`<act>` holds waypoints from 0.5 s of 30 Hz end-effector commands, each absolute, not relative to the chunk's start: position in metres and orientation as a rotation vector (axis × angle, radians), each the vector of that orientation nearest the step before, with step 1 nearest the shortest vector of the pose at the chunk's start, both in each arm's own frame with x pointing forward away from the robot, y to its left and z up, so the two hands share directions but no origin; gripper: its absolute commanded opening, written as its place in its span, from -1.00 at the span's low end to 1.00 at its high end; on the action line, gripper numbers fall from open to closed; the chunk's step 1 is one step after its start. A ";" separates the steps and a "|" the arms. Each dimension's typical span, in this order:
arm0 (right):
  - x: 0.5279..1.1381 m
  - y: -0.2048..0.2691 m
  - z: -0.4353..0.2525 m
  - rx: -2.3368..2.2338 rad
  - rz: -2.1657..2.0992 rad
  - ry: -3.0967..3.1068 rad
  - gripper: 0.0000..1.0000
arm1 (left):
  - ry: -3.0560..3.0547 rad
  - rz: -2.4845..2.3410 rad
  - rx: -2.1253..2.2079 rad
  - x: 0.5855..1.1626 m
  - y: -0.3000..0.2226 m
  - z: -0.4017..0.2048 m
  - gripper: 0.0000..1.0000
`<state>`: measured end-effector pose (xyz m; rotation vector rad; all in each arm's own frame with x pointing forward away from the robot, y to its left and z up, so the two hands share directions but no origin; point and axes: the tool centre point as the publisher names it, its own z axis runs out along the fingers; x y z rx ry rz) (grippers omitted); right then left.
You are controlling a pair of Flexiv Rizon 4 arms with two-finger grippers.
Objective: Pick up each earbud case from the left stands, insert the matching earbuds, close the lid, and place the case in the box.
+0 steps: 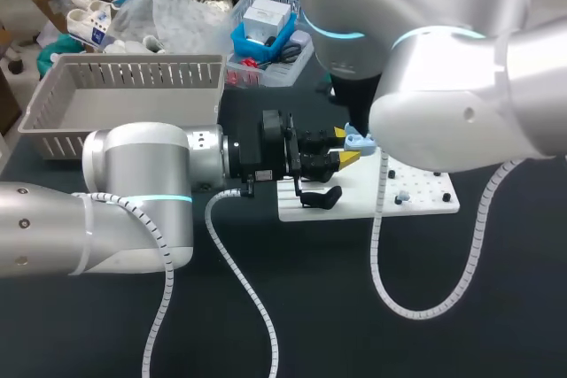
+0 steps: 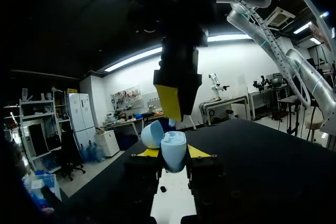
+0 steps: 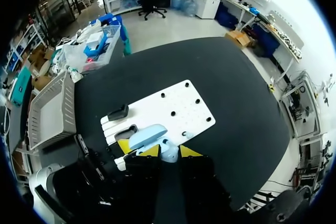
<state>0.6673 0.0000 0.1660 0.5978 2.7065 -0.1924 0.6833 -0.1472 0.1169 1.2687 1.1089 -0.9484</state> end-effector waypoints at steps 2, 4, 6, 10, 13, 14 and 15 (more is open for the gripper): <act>0.668 0.001 0.165 0.616 -0.193 2.700 -1.00 | 1.108 -0.945 1.265 0.683 -0.147 0.116 -1.00; 0.668 0.000 0.164 0.620 -0.190 2.698 -1.00 | 1.108 -0.945 1.265 0.683 -0.147 0.116 -1.00; 0.668 0.001 0.164 0.622 -0.187 2.695 -1.00 | 1.108 -0.945 1.265 0.683 -0.147 0.116 -1.00; 0.669 0.003 0.162 0.619 -0.184 2.693 -1.00 | 1.108 -0.945 1.265 0.683 -0.147 0.116 -1.00; 0.670 0.005 0.161 0.615 -0.181 2.694 -1.00 | 1.108 -0.945 1.265 0.683 -0.147 0.116 -1.00; 0.670 0.005 0.161 0.614 -0.183 2.694 -1.00 | 1.108 -0.945 1.265 0.683 -0.147 0.116 -1.00; 0.670 0.006 0.161 0.613 -0.184 2.694 -1.00 | 1.108 -0.945 1.265 0.683 -0.147 0.116 -1.00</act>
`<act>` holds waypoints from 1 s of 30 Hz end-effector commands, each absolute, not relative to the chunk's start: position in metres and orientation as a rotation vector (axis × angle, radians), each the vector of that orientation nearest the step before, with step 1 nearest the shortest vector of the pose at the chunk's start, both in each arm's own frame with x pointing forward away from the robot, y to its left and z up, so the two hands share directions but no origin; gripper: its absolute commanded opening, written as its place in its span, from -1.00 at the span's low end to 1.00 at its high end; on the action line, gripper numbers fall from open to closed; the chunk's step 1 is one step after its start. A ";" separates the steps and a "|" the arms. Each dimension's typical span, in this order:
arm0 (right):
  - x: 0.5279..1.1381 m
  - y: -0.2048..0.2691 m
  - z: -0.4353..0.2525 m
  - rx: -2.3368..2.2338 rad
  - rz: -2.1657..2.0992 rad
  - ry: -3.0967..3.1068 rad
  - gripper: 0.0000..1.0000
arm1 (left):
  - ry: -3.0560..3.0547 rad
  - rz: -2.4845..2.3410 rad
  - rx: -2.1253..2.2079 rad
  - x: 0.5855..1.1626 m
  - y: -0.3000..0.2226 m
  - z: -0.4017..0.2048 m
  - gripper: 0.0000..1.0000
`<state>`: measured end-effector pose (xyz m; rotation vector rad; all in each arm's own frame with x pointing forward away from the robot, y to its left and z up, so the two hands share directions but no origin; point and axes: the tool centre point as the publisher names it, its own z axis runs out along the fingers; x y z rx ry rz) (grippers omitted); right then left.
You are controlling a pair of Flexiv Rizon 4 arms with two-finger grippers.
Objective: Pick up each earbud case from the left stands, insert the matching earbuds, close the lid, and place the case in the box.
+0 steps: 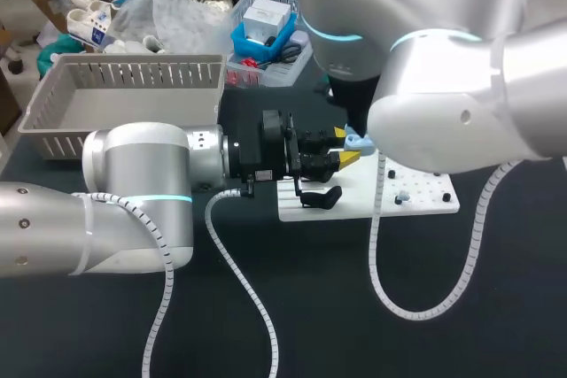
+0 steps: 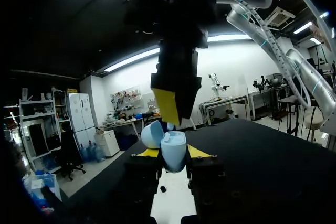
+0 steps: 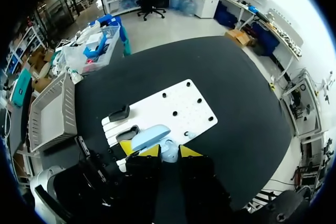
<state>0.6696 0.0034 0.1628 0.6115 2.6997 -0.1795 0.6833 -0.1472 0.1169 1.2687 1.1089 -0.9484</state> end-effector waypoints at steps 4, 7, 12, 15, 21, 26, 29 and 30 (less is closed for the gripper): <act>0.670 0.006 0.161 0.610 -0.189 2.693 -1.00 | 1.108 -0.945 1.265 0.683 -0.147 0.116 -1.00; 0.670 0.005 0.161 0.609 -0.191 2.695 -1.00 | 1.108 -0.945 1.265 0.683 -0.147 0.116 -1.00; 0.670 0.005 0.160 0.609 -0.192 2.703 -1.00 | 1.108 -0.945 1.265 0.683 -0.147 0.116 -1.00; 0.670 0.004 0.160 0.609 -0.183 2.708 -1.00 | 1.108 -0.945 1.265 0.683 -0.147 0.116 -1.00; 0.670 0.002 0.159 0.612 -0.191 2.712 -1.00 | 1.108 -0.945 1.265 0.683 -0.147 0.116 -1.00; 0.669 -0.001 0.158 0.615 -0.194 2.715 -1.00 | 1.108 -0.945 1.265 0.683 -0.147 0.116 -1.00; 0.669 -0.002 0.158 0.617 -0.196 2.715 -1.00 | 1.108 -0.945 1.265 0.683 -0.147 0.116 -1.00; 0.669 -0.002 0.158 0.617 -0.196 2.715 -1.00 | 1.108 -0.945 1.265 0.683 -0.147 0.116 -1.00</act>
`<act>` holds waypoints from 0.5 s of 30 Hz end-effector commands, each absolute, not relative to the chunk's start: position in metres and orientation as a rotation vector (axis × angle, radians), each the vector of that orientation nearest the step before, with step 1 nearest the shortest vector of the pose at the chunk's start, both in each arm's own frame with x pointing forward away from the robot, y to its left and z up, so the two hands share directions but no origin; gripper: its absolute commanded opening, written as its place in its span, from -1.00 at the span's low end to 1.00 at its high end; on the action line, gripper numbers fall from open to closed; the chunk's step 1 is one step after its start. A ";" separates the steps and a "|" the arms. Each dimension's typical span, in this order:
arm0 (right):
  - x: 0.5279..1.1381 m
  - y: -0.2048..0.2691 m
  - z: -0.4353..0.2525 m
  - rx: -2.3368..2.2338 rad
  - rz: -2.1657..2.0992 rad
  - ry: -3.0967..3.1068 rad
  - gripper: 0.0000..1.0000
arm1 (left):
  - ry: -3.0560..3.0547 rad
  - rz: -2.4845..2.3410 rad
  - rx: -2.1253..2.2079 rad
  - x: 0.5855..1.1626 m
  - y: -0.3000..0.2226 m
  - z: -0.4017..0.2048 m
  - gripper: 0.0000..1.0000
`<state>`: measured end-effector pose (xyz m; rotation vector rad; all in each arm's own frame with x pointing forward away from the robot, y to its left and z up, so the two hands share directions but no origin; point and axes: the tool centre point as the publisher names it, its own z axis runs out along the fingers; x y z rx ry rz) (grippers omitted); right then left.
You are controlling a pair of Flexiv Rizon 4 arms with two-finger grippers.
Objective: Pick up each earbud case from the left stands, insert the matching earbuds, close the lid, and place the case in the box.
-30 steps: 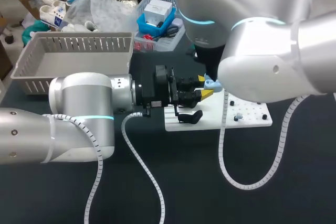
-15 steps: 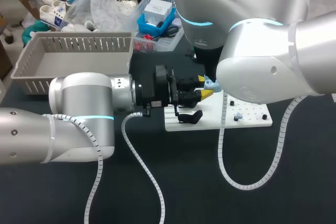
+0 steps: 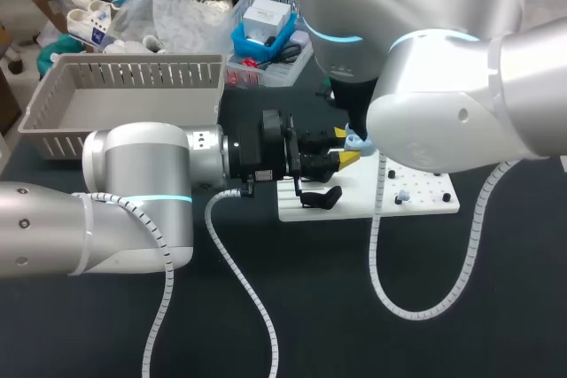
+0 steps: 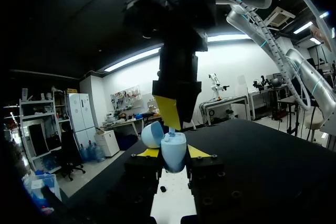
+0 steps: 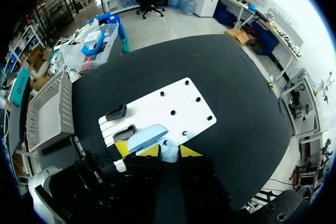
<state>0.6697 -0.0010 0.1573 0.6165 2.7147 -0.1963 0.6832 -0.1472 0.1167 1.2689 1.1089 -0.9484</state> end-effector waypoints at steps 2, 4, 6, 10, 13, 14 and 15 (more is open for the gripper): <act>0.670 -0.001 0.158 0.616 -0.193 2.714 -1.00 | 1.108 -0.945 1.265 0.683 -0.147 0.116 -1.00; 0.670 -0.001 0.157 0.612 -0.189 2.714 -1.00 | 1.108 -0.945 1.265 0.683 -0.147 0.116 -1.00; 0.671 0.000 0.157 0.611 -0.185 2.716 -1.00 | 1.108 -0.945 1.265 0.683 -0.147 0.116 -1.00; 0.670 0.000 0.156 0.611 -0.179 2.717 -1.00 | 1.108 -0.945 1.265 0.683 -0.147 0.116 -1.00; 0.670 0.000 0.154 0.613 -0.175 2.720 -1.00 | 1.108 -0.945 1.265 0.683 -0.147 0.116 -1.00; 0.669 0.000 0.154 0.614 -0.175 2.721 -1.00 | 1.108 -0.945 1.265 0.683 -0.147 0.116 -1.00; 0.669 0.000 0.154 0.614 -0.174 2.721 -1.00 | 1.108 -0.945 1.265 0.683 -0.147 0.116 -1.00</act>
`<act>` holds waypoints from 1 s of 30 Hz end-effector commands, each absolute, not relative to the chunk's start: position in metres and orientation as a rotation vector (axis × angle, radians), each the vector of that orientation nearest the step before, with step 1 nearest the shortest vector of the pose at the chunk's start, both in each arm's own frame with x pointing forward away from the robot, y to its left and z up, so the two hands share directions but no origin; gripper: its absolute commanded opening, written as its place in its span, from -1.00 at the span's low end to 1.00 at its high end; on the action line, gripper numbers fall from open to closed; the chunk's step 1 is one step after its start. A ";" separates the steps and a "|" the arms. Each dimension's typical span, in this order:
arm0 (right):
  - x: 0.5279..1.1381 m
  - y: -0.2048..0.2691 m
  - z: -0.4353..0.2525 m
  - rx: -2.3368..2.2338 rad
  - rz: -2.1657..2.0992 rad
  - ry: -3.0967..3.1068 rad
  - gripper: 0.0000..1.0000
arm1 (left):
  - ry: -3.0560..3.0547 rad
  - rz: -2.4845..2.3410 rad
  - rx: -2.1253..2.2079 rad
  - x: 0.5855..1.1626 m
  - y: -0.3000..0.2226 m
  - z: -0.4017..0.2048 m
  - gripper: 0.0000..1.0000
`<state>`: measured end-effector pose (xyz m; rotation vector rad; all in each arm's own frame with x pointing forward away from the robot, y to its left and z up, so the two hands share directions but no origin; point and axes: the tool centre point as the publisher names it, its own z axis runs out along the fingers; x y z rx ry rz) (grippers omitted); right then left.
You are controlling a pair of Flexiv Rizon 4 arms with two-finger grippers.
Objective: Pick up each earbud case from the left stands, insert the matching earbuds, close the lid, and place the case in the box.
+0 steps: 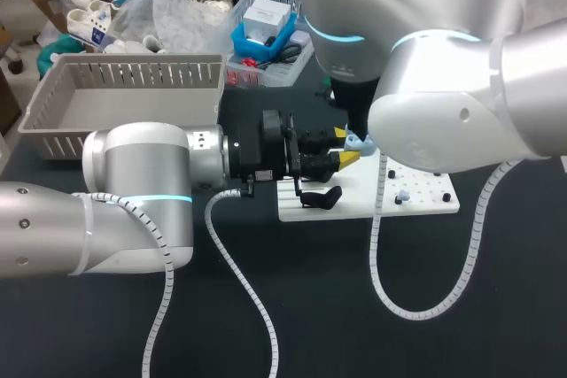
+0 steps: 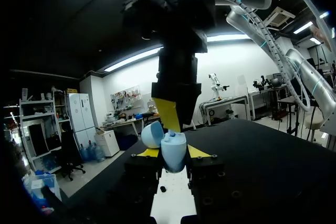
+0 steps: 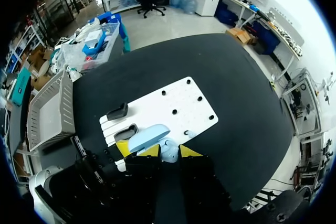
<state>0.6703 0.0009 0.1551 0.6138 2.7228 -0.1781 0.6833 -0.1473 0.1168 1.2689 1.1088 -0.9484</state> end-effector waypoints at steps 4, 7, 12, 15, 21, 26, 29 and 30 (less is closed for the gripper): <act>0.669 0.000 0.153 0.615 -0.172 2.726 -1.00 | 1.108 -0.945 1.265 0.683 -0.147 0.116 -1.00; 0.670 0.000 0.152 0.613 -0.171 2.727 -1.00 | 1.108 -0.945 1.265 0.683 -0.147 0.116 -1.00; 0.670 0.002 0.151 0.610 -0.169 2.731 -1.00 | 1.108 -0.945 1.265 0.683 -0.147 0.116 -1.00; 0.671 0.003 0.151 0.610 -0.166 2.732 -1.00 | 1.108 -0.945 1.265 0.683 -0.147 0.116 -1.00; 0.670 0.005 0.148 0.607 -0.158 2.740 -1.00 | 1.108 -0.945 1.265 0.683 -0.147 0.116 -1.00; 0.670 0.005 0.147 0.608 -0.151 2.745 -1.00 | 1.108 -0.945 1.265 0.683 -0.147 0.116 -1.00; 0.670 0.005 0.147 0.610 -0.146 2.747 -0.83 | 1.108 -0.945 1.265 0.683 -0.147 0.116 -1.00; 0.670 0.005 0.146 0.611 -0.145 2.747 -0.73 | 1.108 -0.945 1.265 0.683 -0.147 0.116 -1.00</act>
